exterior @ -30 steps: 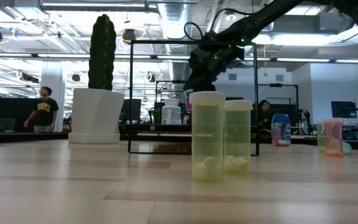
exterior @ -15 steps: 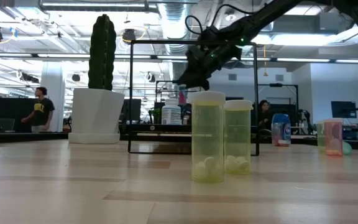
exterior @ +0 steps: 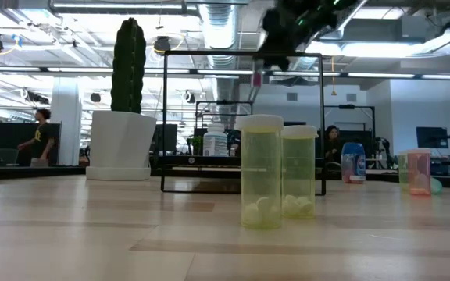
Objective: Pick and place medicine bottles onto shelf by color
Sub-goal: Put the blue pill bottle on the shelf
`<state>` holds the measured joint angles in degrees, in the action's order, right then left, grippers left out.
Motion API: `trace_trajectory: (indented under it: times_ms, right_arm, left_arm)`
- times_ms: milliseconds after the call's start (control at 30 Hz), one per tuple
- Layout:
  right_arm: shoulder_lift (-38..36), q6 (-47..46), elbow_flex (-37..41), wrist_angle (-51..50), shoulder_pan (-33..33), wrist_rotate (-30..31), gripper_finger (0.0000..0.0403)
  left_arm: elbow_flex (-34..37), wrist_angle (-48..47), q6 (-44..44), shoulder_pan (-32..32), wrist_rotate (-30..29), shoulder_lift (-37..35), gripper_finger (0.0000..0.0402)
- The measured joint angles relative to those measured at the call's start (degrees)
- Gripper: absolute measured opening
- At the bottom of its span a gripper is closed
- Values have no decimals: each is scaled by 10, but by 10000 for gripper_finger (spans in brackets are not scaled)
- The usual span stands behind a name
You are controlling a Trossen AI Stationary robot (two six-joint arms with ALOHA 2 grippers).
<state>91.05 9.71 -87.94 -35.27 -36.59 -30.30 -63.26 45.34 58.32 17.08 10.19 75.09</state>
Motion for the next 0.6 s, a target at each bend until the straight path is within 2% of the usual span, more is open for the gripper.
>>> trace_trajectory:
  times_ms: [67,167,233,333,400,467,600]
  right_arm:
    - [-41,-1,62,24,6,0,131]
    - [-110,-26,206,114,16,1,131]
    - [-150,-71,310,238,17,8,131]
    - [-180,-148,429,458,17,90,131]
    - [-180,-177,473,566,18,164,131]
    - [-165,-202,487,608,21,219,131]
    - [-119,-261,459,587,22,233,131]
  left_arm:
    - [0,0,-1,0,2,0,120]
    - [0,0,-1,-2,8,0,120]
    - [0,0,-3,-2,10,0,120]
    - [0,0,-13,-2,10,0,120]
    - [0,-1,-18,-2,4,0,120]
    - [0,-9,-22,-2,0,0,120]
    - [0,-33,-24,-2,-2,0,120]
